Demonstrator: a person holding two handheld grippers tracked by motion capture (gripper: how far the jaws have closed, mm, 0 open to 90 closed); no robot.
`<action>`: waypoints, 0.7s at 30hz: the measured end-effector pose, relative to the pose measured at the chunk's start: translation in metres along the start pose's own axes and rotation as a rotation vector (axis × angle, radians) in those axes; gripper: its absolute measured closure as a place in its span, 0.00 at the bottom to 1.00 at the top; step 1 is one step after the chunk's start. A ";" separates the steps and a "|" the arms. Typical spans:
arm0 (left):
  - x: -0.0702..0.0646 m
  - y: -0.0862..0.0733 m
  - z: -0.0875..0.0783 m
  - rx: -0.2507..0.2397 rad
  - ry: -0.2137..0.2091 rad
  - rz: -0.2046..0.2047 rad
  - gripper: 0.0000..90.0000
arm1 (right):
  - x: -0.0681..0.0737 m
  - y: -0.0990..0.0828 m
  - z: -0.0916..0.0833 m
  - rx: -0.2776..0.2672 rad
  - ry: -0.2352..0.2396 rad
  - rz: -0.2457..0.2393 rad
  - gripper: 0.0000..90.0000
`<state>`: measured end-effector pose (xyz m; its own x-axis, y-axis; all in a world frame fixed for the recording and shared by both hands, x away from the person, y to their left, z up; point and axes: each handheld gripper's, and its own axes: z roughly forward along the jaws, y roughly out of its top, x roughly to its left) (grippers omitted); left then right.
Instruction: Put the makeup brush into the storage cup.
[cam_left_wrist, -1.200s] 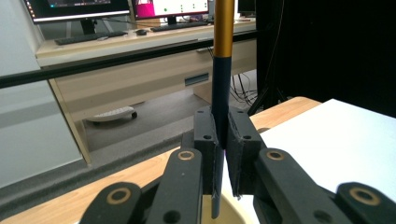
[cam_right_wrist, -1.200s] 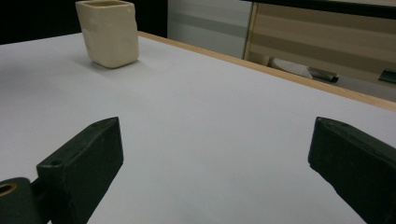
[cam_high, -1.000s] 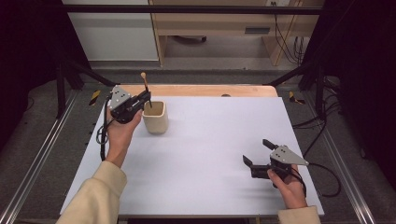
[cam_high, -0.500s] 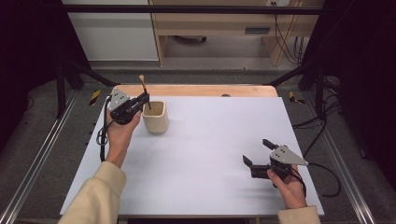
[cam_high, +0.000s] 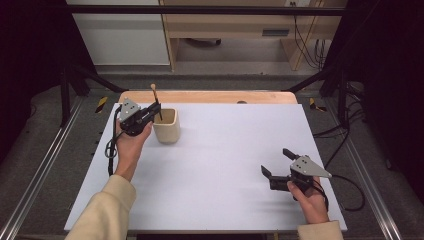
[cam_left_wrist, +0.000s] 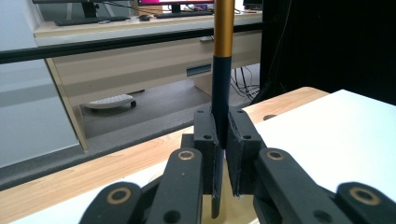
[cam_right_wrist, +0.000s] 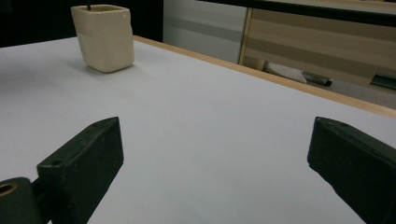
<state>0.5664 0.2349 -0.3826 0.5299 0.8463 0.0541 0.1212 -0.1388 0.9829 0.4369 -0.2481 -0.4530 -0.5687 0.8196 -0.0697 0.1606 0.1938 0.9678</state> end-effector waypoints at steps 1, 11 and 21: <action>0.000 0.000 0.000 0.000 0.000 0.001 0.92 | 0.000 0.000 0.000 0.000 0.000 -0.002 0.04; 0.002 -0.012 -0.001 0.013 0.006 -0.019 0.92 | 0.000 0.000 0.000 0.005 0.004 0.000 0.04; 0.000 -0.020 -0.002 0.025 0.006 -0.017 0.92 | 0.001 0.000 0.001 0.005 0.007 0.000 0.04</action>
<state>0.5626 0.2387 -0.4015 0.5230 0.8515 0.0390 0.1509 -0.1375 0.9789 0.4370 -0.2471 -0.4536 -0.5744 0.8158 -0.0678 0.1645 0.1961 0.9667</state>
